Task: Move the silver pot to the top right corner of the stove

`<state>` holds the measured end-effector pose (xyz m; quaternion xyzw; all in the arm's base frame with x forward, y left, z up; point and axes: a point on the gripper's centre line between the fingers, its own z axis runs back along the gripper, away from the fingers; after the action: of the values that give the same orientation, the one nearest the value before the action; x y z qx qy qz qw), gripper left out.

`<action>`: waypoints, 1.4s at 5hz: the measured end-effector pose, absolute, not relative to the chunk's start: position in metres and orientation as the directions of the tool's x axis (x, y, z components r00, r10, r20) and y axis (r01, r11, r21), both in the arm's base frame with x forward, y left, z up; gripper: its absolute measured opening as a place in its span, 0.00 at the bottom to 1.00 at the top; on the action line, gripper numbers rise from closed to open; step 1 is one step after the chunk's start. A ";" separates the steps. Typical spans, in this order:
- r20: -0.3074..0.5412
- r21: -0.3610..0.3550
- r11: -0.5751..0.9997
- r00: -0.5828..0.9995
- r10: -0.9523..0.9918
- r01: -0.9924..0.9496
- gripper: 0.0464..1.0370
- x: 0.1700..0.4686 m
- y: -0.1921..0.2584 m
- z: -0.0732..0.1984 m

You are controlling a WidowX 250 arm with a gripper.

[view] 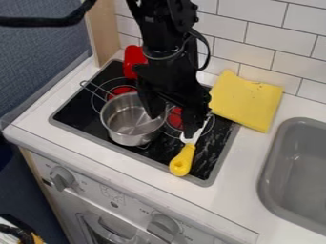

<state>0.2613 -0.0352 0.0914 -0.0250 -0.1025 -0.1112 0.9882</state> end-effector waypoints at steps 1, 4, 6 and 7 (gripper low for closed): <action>0.185 -0.030 0.974 0.959 -0.217 0.226 0.96 0.259 -0.035 0.085; 0.110 -0.004 0.990 0.984 -0.137 0.139 0.96 0.281 0.022 0.047; 0.039 -0.020 0.988 0.987 -0.153 0.154 0.91 0.291 0.012 0.010; 0.043 0.010 0.985 0.984 -0.172 0.172 0.63 0.290 0.010 0.011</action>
<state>0.2899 0.0095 0.0115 0.0032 -0.0220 -0.0863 0.9960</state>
